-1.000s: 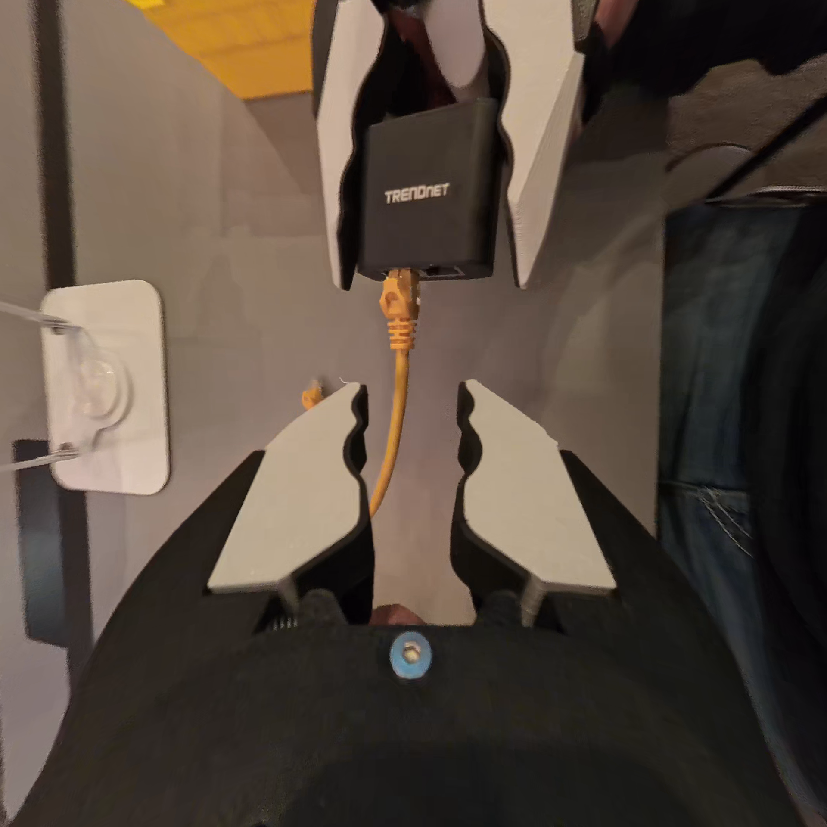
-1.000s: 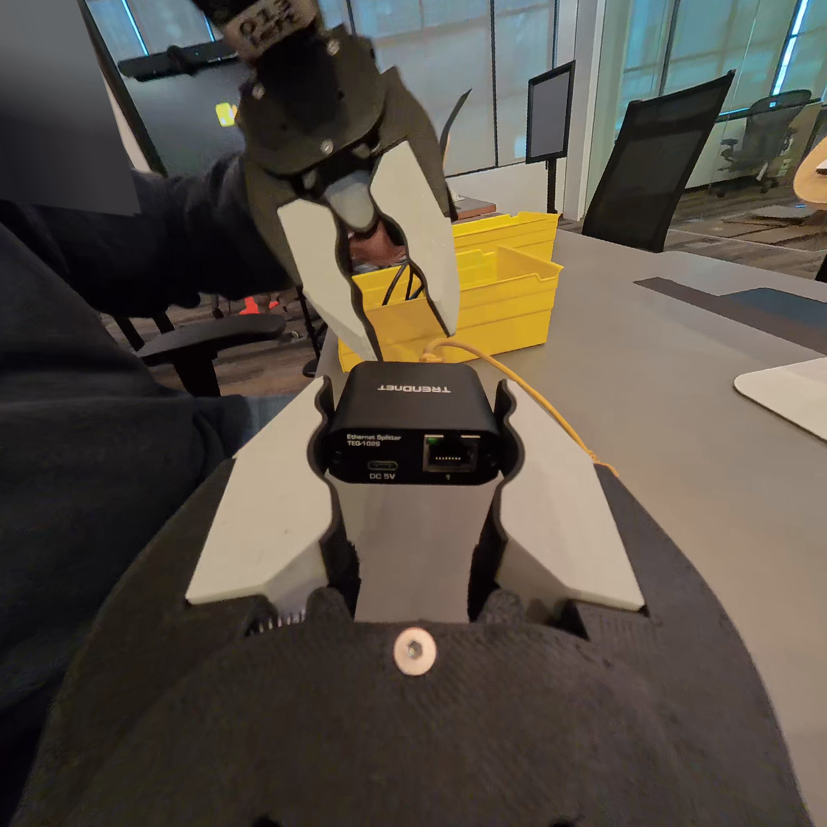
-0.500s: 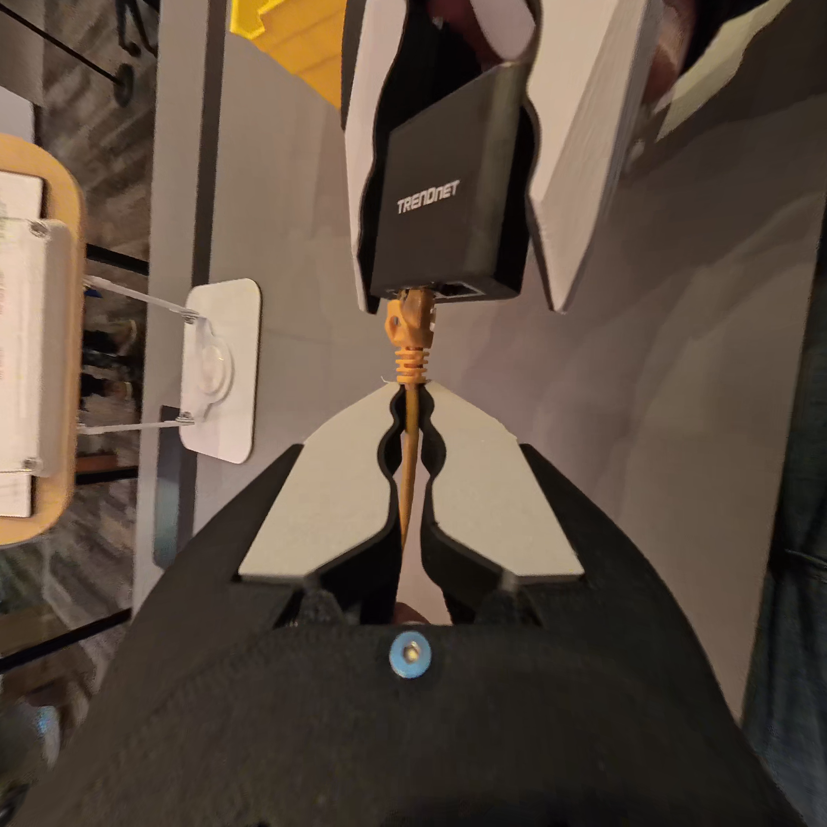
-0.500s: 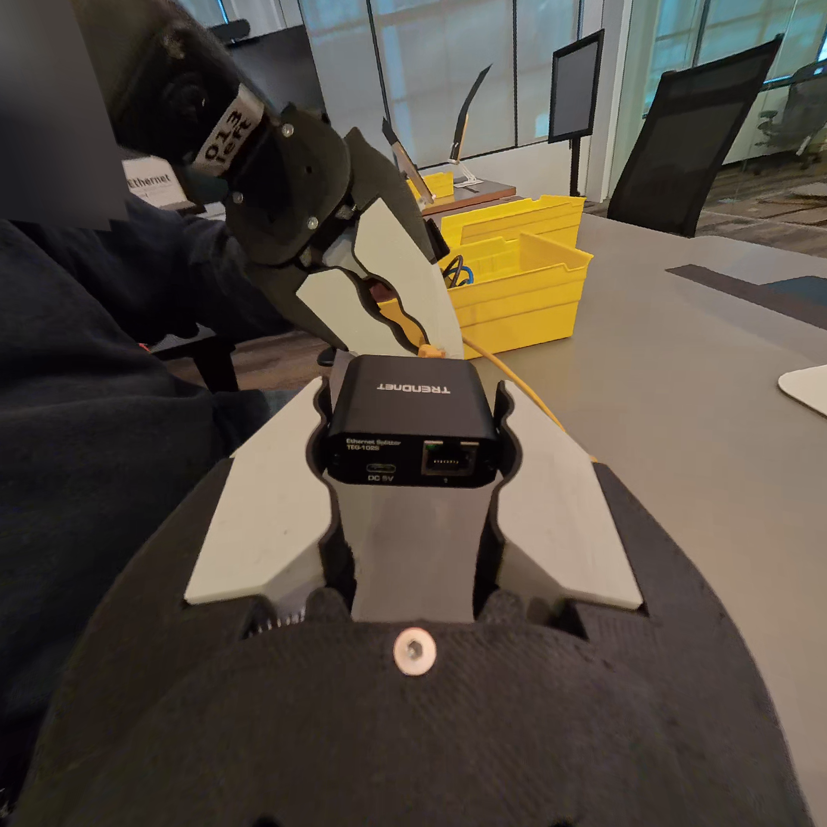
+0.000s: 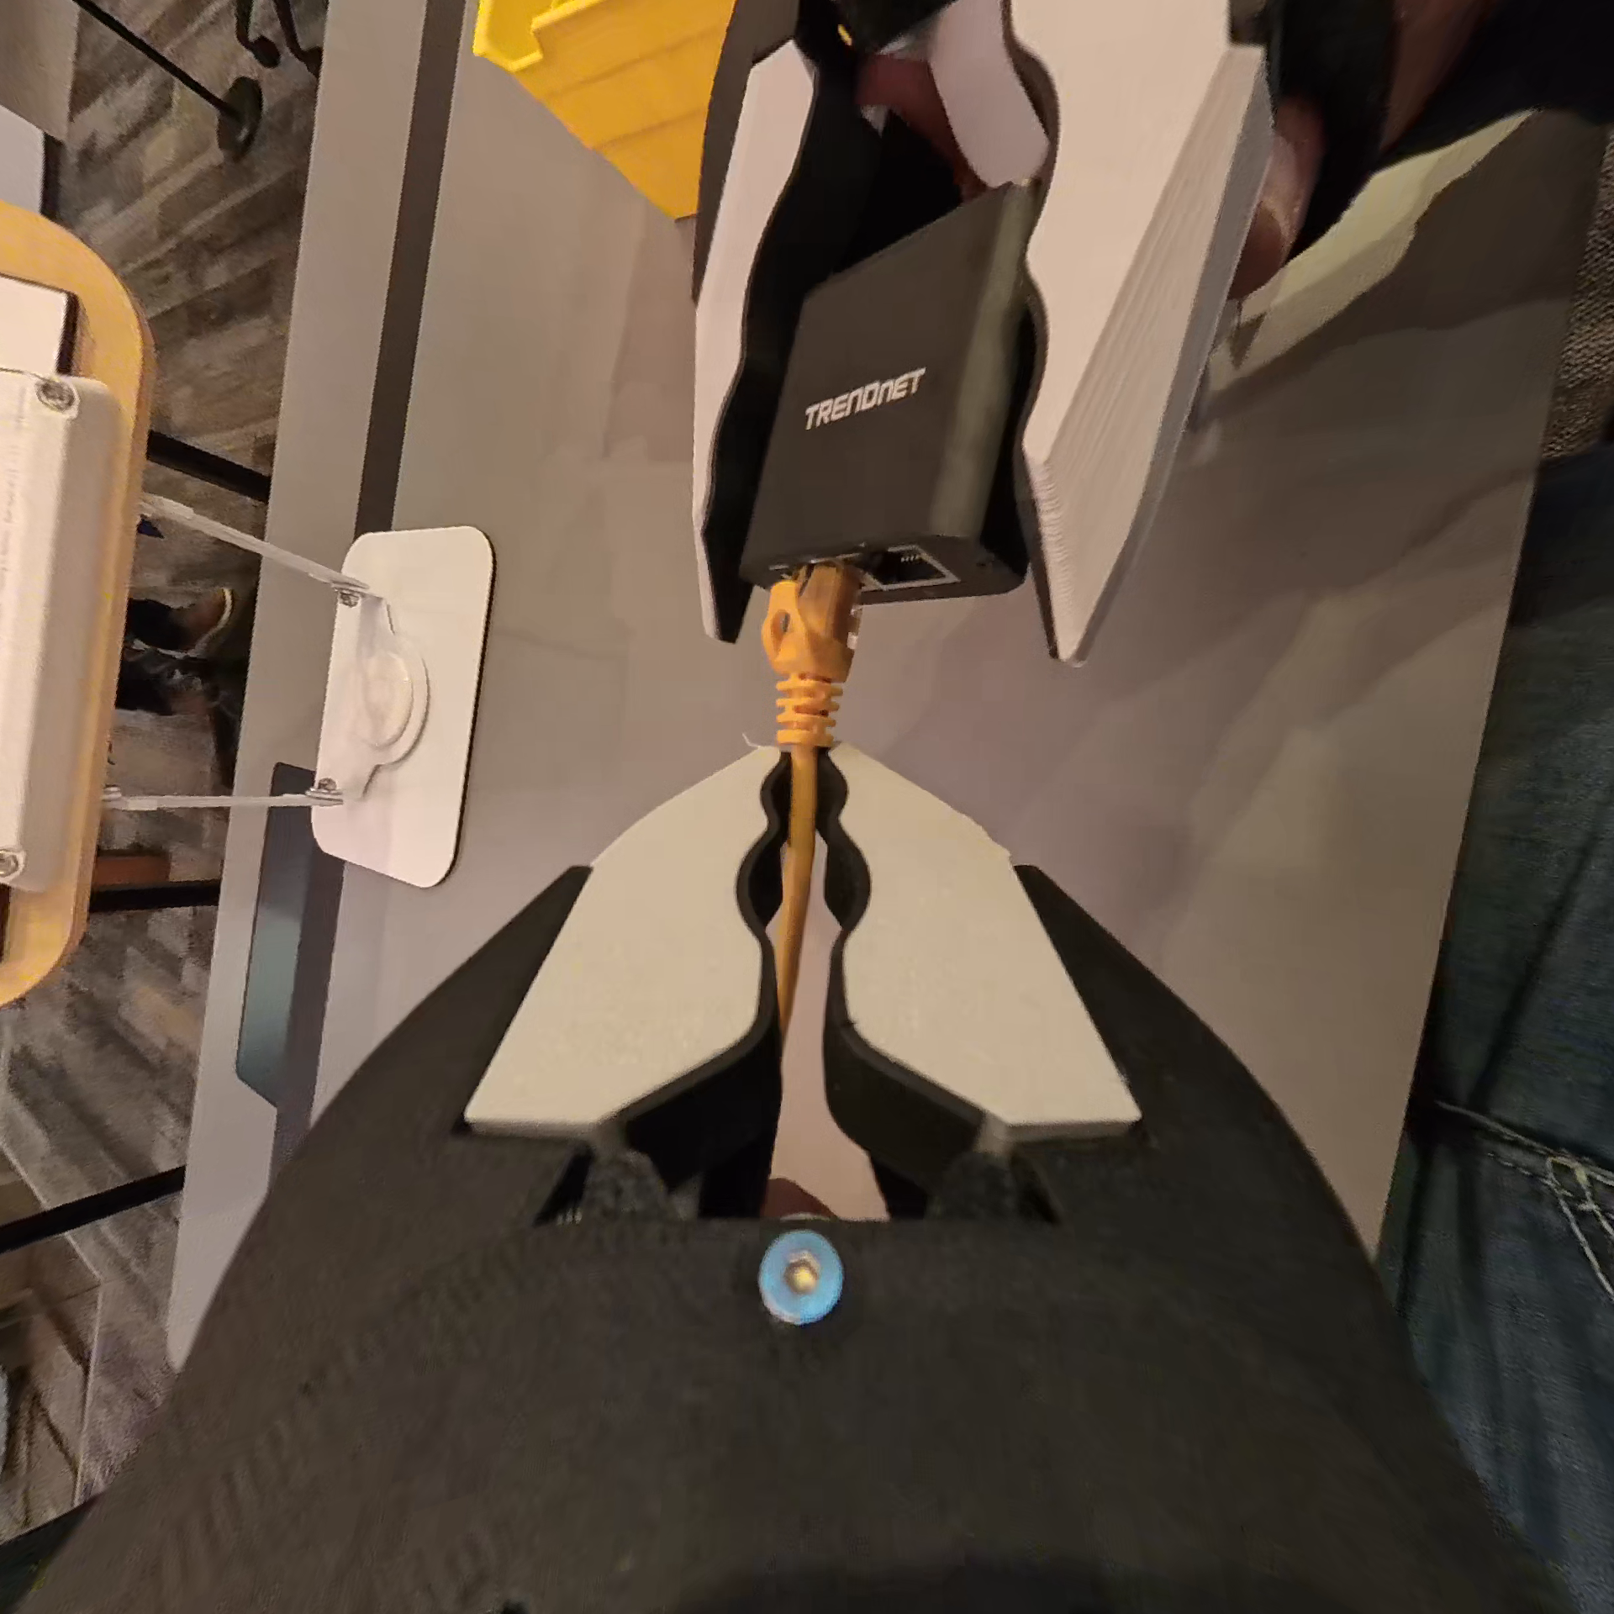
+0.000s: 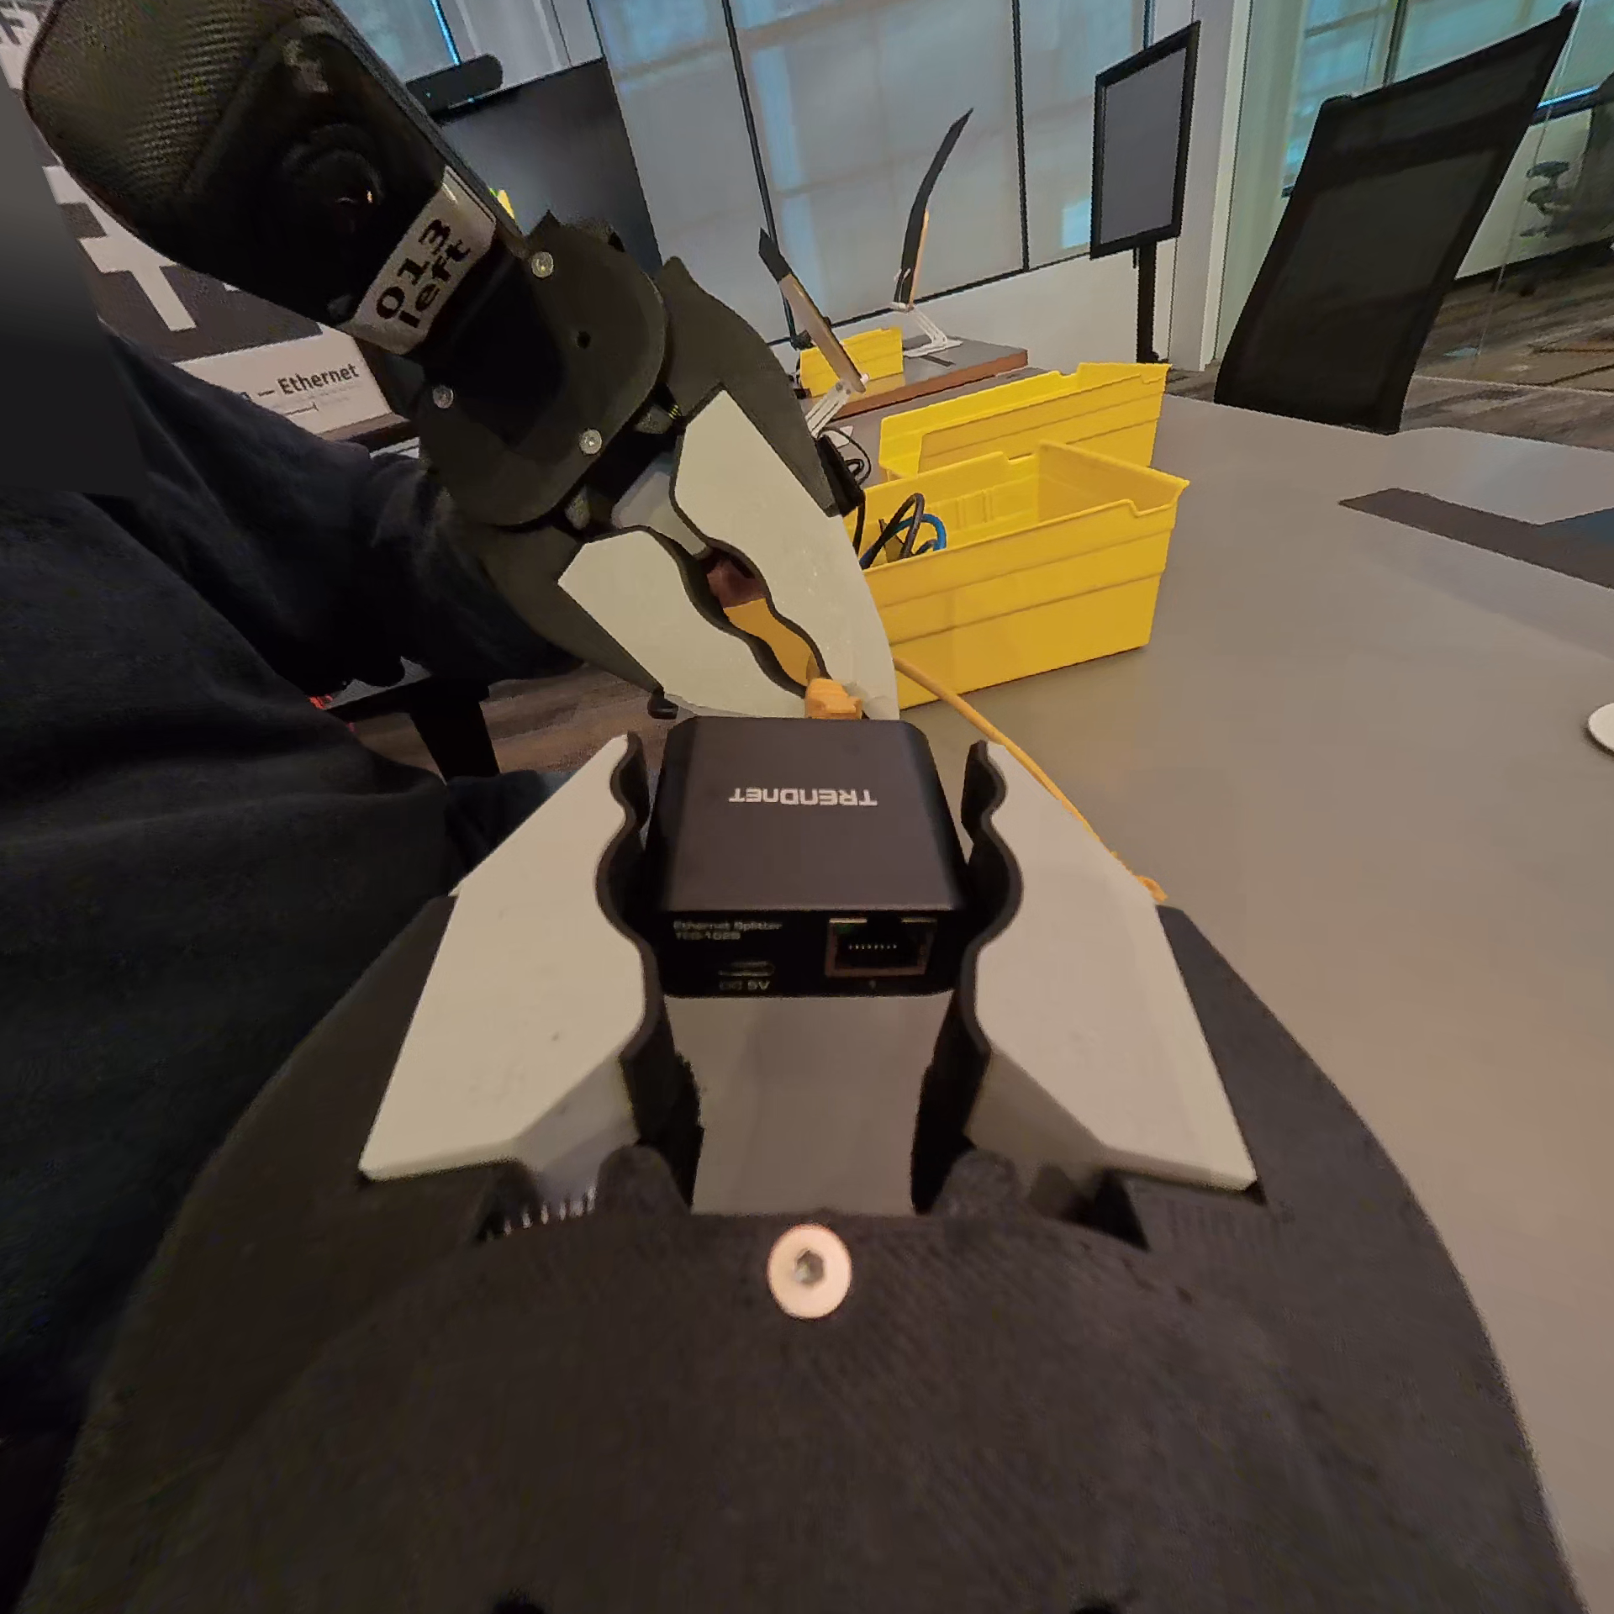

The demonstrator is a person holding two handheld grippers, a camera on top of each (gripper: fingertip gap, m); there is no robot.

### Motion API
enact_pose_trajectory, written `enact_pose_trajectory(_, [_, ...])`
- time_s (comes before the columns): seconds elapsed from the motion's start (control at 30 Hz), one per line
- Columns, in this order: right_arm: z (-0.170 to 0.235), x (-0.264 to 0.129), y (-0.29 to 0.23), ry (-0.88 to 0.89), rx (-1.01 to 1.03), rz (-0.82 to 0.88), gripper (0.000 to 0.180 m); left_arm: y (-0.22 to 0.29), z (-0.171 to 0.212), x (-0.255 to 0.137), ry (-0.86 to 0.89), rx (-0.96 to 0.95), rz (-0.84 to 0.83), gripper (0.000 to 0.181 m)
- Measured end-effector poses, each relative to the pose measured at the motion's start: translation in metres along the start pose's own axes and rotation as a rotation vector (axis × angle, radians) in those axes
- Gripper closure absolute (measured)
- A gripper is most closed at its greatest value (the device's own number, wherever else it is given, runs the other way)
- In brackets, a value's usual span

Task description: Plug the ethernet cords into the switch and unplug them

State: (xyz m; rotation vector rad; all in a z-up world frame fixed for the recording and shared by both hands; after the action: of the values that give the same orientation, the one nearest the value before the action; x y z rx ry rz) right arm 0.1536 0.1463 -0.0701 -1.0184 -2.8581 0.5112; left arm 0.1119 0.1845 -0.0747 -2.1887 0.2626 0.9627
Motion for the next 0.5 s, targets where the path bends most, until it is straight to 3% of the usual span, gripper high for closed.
enact_pose_trajectory(0.2, [-0.001,-0.005,0.004,0.029,0.014,0.008,0.107,-0.01,0.016,-0.022,-0.007,-0.034,-0.033,0.143])
enact_pose_trajectory(0.33, [0.0,-0.013,0.009,0.038,0.022,0.03,0.107,-0.042,0.046,-0.078,-0.047,-0.074,-0.161,0.138])
enact_pose_trajectory(0.5, [0.004,-0.016,0.012,0.034,0.022,0.044,0.107,-0.074,0.114,-0.149,-0.145,-0.189,-0.291,0.14])
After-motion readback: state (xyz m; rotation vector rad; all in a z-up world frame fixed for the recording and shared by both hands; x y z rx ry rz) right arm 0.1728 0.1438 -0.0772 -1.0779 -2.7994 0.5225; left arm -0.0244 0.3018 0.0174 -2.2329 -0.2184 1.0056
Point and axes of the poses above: each gripper's, where its closed fingertips meet, x out along the fingers, z out of its underside, y = z × x across the jaws, the point moved 3 cm from there along -x, back along the fingers, and after that the axes turned 6 degrees about x, right-handed, at the moved point
